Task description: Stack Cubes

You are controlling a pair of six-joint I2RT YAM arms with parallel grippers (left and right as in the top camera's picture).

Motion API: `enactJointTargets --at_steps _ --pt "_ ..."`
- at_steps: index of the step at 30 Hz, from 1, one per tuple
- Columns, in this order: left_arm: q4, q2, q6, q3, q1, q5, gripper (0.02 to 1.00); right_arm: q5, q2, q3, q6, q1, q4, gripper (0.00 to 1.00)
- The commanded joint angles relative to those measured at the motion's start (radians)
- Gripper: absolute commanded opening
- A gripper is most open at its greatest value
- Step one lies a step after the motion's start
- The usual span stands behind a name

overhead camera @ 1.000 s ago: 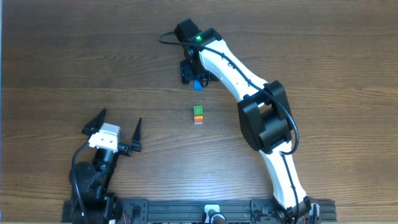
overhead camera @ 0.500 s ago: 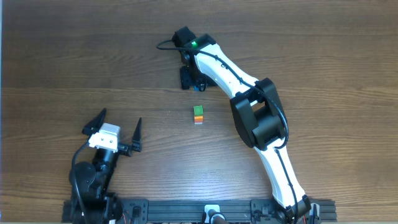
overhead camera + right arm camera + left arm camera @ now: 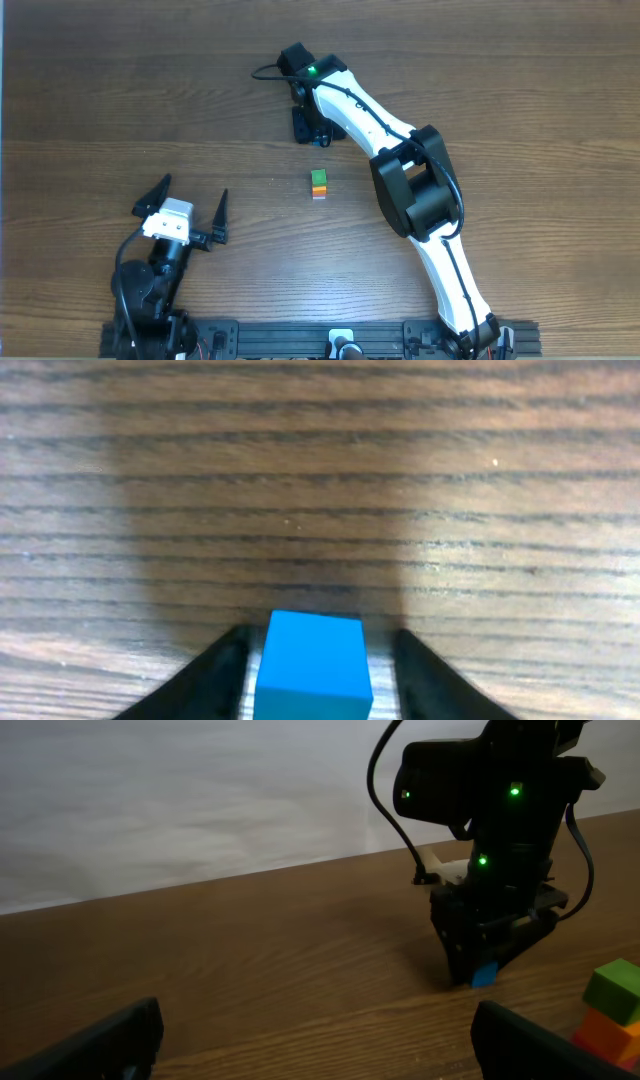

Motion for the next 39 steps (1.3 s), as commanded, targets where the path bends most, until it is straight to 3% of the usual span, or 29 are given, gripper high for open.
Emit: enactJointTargets --at_steps 1,4,6,15,25,39 --pt "0.002 -0.007 0.011 -0.008 0.005 -0.001 1.0 0.002 0.014 -0.009 0.009 0.005 -0.001 0.329" --pt "0.002 -0.007 0.011 -0.008 0.005 -0.001 0.996 0.002 0.014 -0.009 0.009 0.005 -0.001 0.198" --pt "0.002 -0.007 0.011 -0.008 0.005 -0.001 1.0 0.002 0.014 -0.009 0.009 0.005 -0.001 0.165" --pt "0.002 -0.007 0.011 -0.008 0.005 -0.001 0.998 0.002 0.011 0.01 0.009 0.005 -0.024 0.137" --pt "0.002 -0.007 0.011 -0.008 0.005 -0.001 1.0 0.007 -0.079 0.078 0.005 0.007 -0.113 0.012" --pt "0.002 -0.007 0.011 -0.008 0.005 -0.001 1.0 0.036 -0.269 0.084 0.005 0.042 -0.207 0.012"
